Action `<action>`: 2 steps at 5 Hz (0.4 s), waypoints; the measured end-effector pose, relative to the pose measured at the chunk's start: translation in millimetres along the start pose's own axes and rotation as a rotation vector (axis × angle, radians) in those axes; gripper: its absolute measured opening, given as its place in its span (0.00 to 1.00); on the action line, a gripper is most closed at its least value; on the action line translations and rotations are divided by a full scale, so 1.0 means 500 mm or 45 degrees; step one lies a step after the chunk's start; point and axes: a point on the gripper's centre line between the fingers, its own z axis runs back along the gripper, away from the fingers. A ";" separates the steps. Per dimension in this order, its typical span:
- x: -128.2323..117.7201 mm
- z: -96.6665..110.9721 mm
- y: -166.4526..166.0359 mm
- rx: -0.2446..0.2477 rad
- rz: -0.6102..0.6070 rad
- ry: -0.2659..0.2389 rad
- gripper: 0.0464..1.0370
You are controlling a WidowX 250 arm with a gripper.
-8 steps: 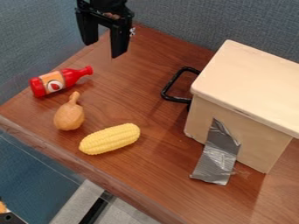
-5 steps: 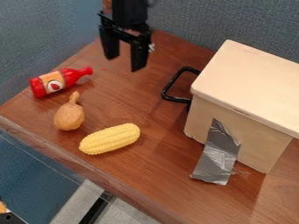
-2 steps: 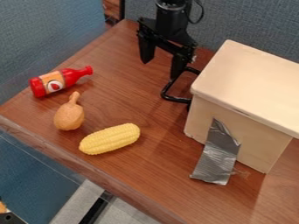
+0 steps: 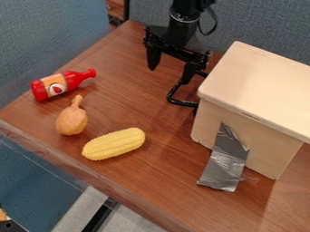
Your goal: Open the drawer
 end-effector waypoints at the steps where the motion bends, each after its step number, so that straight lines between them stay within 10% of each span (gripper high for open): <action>1: 0.003 -0.005 -0.003 -0.008 0.013 0.006 0.96; 2: 0.008 -0.020 -0.011 -0.025 0.015 0.026 0.96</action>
